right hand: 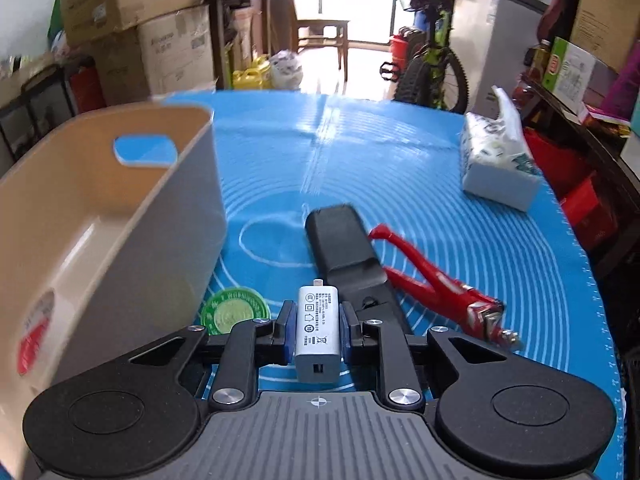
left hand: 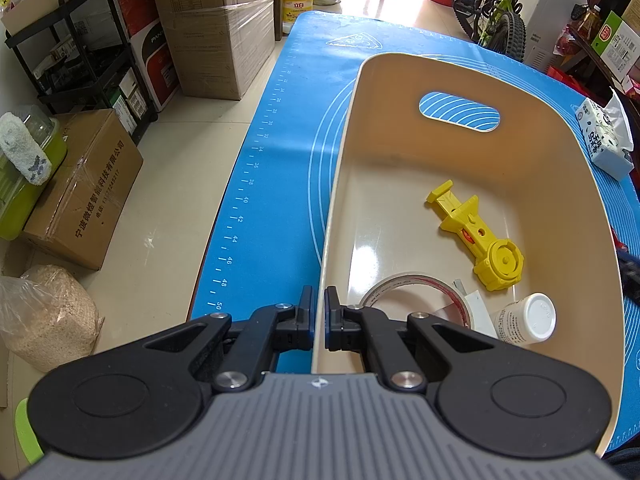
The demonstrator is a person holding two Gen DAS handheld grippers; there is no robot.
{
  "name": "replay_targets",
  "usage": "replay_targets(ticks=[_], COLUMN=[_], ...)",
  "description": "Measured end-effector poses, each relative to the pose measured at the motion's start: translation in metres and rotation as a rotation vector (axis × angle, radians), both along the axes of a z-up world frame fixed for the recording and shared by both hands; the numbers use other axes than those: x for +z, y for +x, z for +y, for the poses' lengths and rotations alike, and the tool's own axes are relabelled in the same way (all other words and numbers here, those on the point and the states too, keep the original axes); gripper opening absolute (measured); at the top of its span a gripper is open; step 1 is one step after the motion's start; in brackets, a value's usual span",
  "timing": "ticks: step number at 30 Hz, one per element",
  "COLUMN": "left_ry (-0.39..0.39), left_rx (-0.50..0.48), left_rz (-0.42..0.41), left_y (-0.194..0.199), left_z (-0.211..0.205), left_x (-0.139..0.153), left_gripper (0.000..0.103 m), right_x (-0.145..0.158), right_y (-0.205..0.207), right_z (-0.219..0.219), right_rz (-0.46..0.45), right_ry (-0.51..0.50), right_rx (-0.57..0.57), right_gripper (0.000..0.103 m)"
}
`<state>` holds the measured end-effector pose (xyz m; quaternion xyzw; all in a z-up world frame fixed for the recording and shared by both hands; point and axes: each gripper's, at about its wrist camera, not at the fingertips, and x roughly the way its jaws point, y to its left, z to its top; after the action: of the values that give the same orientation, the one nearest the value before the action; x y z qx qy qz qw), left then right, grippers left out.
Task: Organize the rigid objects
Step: 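Carry the charger block with the right tool into the basket and release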
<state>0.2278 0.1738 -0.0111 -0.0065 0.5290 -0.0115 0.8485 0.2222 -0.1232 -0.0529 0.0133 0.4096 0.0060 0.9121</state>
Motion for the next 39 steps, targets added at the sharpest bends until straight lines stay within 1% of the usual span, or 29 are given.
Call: replay_targets(ticks=[8, 12, 17, 20, 23, 26, 31, 39], left_ry=[0.001, -0.001, 0.002, 0.001, 0.002, 0.0, -0.002, -0.003], left_rx=[0.0, 0.002, 0.001, 0.002, 0.0, 0.001, 0.001, 0.0], left_rz=[0.0, 0.001, 0.0, 0.001, 0.001, 0.001, 0.001, 0.001], left_y=[0.0, 0.0, 0.0, 0.0, 0.0, 0.0, 0.0, 0.0], left_z=[-0.001, -0.001, -0.001, -0.001, -0.003, -0.003, -0.003, -0.004], left_x=[0.0, -0.001, -0.001, -0.001, -0.001, -0.001, -0.001, 0.0], left_gripper=[0.006, 0.006, 0.006, 0.006, 0.006, 0.006, 0.006, 0.005], right_x=[0.043, 0.066, 0.097, 0.105, 0.101, 0.092, 0.063, 0.021], right_y=[-0.01, -0.012, -0.01, -0.004, 0.003, 0.011, 0.021, 0.03], right_z=[-0.006, 0.006, 0.04, 0.065, 0.089, 0.11, 0.143, 0.161], right_rz=[-0.094, -0.137, -0.211, -0.214, -0.197, -0.16, -0.071, 0.098], right_ry=[0.068, 0.102, 0.117, 0.118, 0.104, 0.095, 0.049, -0.019], right_rx=[-0.031, 0.006, 0.093, 0.148, 0.185, 0.21, 0.245, 0.27], right_gripper=[0.032, 0.032, 0.032, 0.032, 0.032, 0.032, 0.031, 0.031])
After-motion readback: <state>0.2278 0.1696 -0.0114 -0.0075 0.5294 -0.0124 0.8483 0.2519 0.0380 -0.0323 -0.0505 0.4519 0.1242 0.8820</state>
